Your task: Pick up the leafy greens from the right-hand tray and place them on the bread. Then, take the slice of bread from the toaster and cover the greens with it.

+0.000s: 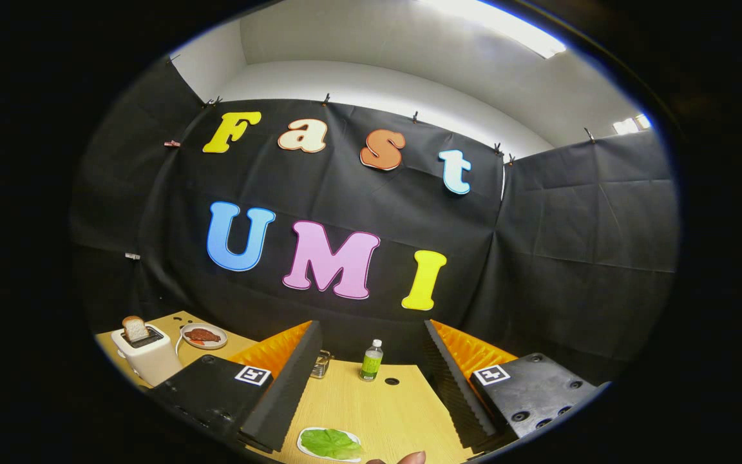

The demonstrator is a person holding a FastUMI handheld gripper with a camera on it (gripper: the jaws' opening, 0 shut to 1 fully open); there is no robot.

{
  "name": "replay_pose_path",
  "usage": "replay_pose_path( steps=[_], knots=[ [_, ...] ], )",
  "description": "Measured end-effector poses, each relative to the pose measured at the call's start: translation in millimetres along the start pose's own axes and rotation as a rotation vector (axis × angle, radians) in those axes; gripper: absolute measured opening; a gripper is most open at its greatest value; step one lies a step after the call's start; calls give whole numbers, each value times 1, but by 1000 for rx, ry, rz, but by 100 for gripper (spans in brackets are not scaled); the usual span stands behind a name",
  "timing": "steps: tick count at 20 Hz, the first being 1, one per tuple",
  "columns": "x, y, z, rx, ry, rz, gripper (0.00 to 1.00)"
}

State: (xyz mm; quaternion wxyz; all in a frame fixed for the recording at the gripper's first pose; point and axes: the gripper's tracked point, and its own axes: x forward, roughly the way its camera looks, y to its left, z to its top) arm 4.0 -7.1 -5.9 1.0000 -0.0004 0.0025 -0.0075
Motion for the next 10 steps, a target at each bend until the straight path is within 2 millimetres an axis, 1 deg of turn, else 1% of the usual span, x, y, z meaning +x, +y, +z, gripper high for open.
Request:
replay_pose_path(
  steps=[2, 3, 5, 7, 10],
  knots=[
    [2, 2, -2, 1, 1, 7, 98],
    [3, 8, -6, -2, 8, 29, 98],
    [8, 20, -21, -21, 41, 96, 98],
    [10, 31, -53, -42, 122, 174, 98],
    [9, 39, -116, -59, 280, 266, 98]
  ],
)
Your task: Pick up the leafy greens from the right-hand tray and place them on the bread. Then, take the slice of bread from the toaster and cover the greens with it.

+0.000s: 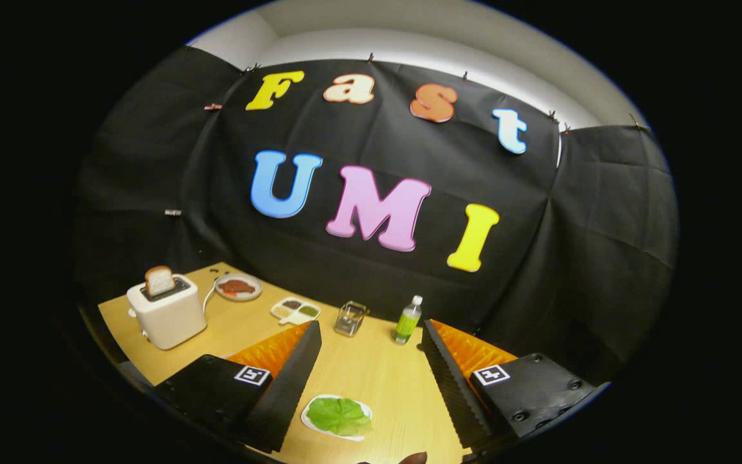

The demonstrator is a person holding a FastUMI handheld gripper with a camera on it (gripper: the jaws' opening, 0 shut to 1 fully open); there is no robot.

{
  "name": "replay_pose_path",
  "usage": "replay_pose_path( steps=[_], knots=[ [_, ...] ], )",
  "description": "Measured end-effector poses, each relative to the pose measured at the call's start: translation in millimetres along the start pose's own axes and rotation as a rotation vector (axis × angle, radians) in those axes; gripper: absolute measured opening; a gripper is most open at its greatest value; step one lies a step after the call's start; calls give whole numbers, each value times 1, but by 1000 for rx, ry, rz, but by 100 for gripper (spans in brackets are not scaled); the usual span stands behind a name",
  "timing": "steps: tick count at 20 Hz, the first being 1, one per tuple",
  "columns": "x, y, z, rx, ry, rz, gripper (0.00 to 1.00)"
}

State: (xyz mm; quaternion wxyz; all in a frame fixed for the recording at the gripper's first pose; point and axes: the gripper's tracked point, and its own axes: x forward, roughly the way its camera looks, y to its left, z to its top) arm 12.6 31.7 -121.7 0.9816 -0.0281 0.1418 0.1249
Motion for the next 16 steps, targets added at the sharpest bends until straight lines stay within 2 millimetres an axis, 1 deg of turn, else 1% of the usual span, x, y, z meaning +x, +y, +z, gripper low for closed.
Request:
replay_pose_path(
  steps=[3, 5, 7, 8, 9, 11, 16],
  knots=[
    [24, 10, -71, -29, 159, 65, 98],
    [36, 17, -118, -56, 251, 106, 97],
    [46, 29, -160, -73, 334, 162, 97],
    [56, 33, -179, -83, 381, 186, 97],
    [61, 35, -199, -86, 432, 206, 97],
    [69, 39, -226, -65, 504, 244, 97],
    [93, 45, -277, -38, 647, 288, 96]
  ],
)
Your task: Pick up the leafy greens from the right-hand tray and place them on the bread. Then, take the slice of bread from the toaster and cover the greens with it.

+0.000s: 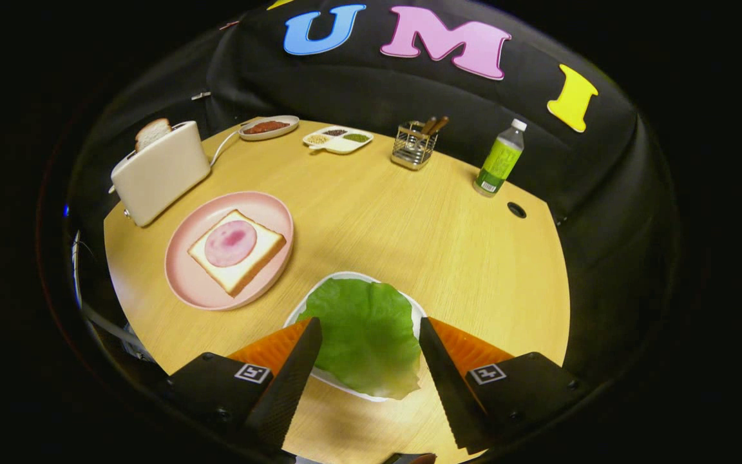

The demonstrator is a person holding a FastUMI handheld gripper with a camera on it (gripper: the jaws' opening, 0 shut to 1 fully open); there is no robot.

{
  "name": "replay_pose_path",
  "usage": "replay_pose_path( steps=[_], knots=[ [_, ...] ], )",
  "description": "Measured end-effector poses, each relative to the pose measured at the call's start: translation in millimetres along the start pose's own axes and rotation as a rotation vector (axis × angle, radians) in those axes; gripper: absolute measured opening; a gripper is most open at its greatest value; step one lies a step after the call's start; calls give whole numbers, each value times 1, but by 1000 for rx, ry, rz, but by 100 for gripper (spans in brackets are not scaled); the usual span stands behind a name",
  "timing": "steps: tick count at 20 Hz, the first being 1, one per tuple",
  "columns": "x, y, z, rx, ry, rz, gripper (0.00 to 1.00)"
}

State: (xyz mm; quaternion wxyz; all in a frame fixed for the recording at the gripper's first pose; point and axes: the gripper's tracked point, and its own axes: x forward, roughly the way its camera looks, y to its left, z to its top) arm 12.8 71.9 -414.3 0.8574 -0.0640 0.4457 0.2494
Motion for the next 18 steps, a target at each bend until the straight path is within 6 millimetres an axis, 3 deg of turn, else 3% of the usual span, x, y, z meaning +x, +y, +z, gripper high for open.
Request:
replay_pose_path(
  steps=[7, 12, 13, 14, 16, 18],
  knots=[
    [39, 12, -29, -17, 148, 75, 83],
    [44, 13, -34, 42, 206, 107, 75],
    [45, 11, -34, 46, 207, 103, 70],
    [45, 11, -34, 41, 206, 107, 58],
    [45, 9, -33, 36, 198, 93, 18],
    [43, 9, -33, 18, 198, 83, 8]
  ],
)
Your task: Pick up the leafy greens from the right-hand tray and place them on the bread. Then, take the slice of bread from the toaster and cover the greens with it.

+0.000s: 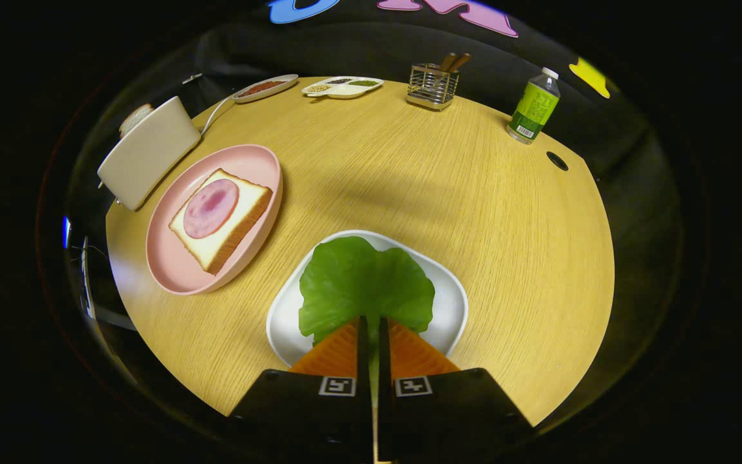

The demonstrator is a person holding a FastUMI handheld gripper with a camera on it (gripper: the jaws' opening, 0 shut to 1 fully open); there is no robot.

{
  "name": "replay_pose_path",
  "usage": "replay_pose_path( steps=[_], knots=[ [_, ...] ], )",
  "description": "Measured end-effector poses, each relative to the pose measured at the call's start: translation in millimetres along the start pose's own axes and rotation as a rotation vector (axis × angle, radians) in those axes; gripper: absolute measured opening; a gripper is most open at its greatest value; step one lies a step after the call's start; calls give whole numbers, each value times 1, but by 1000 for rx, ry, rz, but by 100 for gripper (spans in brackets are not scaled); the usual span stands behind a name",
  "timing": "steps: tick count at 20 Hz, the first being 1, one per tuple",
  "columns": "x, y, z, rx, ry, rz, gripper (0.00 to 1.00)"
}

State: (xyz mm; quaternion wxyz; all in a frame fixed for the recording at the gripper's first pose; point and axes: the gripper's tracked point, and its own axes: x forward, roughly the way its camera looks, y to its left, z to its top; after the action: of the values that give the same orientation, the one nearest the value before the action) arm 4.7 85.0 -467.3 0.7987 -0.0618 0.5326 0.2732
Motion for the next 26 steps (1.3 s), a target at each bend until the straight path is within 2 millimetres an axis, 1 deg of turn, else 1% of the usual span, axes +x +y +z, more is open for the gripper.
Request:
replay_pose_path(
  steps=[3, 6, 8, 11, 14, 16, 18, 21, 22, 26],
  knots=[
    [-12, -1, 5, 4, -19, -16, 7],
    [-37, 5, 23, 48, -76, 0, 7],
    [-56, 12, 37, 39, -110, 7, 7],
    [-82, 39, 63, -5, -158, 45, 7],
    [-98, 81, 91, -46, -196, 121, 6],
    [-100, 107, 105, -58, -197, 160, 7],
    [-98, 121, 118, -78, -197, 163, 7],
    [-91, 149, 129, -90, -188, 193, 9],
    [-87, 155, 132, -96, -186, 198, 9],
    [-69, 165, 139, -102, -169, 182, 9]
  ],
)
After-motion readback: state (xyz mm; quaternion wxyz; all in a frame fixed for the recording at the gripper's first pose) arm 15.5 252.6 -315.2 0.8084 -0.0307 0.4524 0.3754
